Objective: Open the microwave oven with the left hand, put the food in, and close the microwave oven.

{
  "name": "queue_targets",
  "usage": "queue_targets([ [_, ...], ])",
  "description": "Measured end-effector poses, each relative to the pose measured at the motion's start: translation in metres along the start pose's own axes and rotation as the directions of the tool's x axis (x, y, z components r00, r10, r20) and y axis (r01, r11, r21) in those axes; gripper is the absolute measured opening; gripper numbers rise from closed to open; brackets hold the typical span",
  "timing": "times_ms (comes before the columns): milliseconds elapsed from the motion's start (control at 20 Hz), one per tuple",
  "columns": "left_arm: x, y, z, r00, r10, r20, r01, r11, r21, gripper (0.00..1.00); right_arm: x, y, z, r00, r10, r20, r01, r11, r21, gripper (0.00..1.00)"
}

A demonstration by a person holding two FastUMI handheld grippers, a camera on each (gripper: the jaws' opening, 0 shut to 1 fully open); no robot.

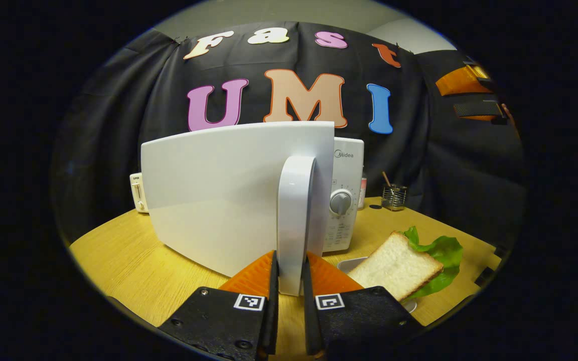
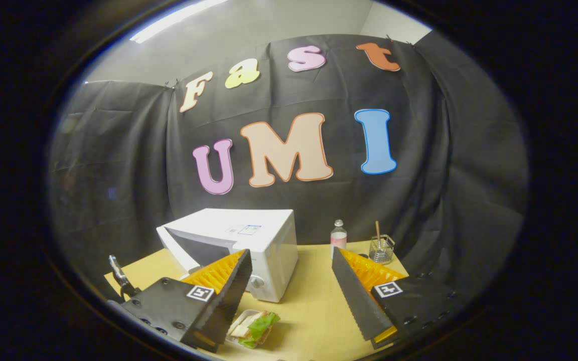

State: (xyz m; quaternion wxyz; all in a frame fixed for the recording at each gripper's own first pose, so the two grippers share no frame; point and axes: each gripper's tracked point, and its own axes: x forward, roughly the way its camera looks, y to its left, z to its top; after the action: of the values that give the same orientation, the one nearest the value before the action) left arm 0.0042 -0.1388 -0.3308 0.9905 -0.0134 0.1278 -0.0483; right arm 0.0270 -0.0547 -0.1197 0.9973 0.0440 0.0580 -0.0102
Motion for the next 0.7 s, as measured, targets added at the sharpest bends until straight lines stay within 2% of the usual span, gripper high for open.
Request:
queue_targets([
  [200,-0.018,0.013,-0.003,1.0,0.024,-0.012,-0.024,1.0,0.002,0.26,-0.012,0.01,-0.012,1.0,0.009,-0.023,-0.009,1.0,-0.007,0.99],
  [400,-0.041,0.034,-0.005,0.998,0.065,-0.014,-0.064,0.998,0.019,0.4,-0.019,0.027,-0.018,0.999,0.034,-0.025,-0.034,0.999,-0.005,0.99],
  [450,-0.046,0.04,-0.004,0.997,0.073,-0.012,-0.073,0.997,0.018,0.48,-0.019,0.031,-0.02,0.999,0.041,-0.025,-0.041,0.999,0.001,0.99],
  [550,-0.057,0.055,-0.006,0.995,0.098,-0.017,-0.098,0.995,0.006,0.58,-0.02,0.041,-0.022,0.998,0.056,-0.022,-0.056,0.998,0.015,0.99],
  [600,-0.063,0.064,-0.008,0.993,0.121,-0.018,-0.12,0.993,0.004,0.66,-0.021,0.046,-0.023,0.998,0.065,-0.02,-0.064,0.998,0.022,0.92],
  [700,-0.069,0.077,-0.006,0.99,0.138,-0.015,-0.138,0.99,-0.011,0.87,-0.02,0.056,-0.027,0.997,0.08,-0.018,-0.079,0.996,0.035,0.92],
])
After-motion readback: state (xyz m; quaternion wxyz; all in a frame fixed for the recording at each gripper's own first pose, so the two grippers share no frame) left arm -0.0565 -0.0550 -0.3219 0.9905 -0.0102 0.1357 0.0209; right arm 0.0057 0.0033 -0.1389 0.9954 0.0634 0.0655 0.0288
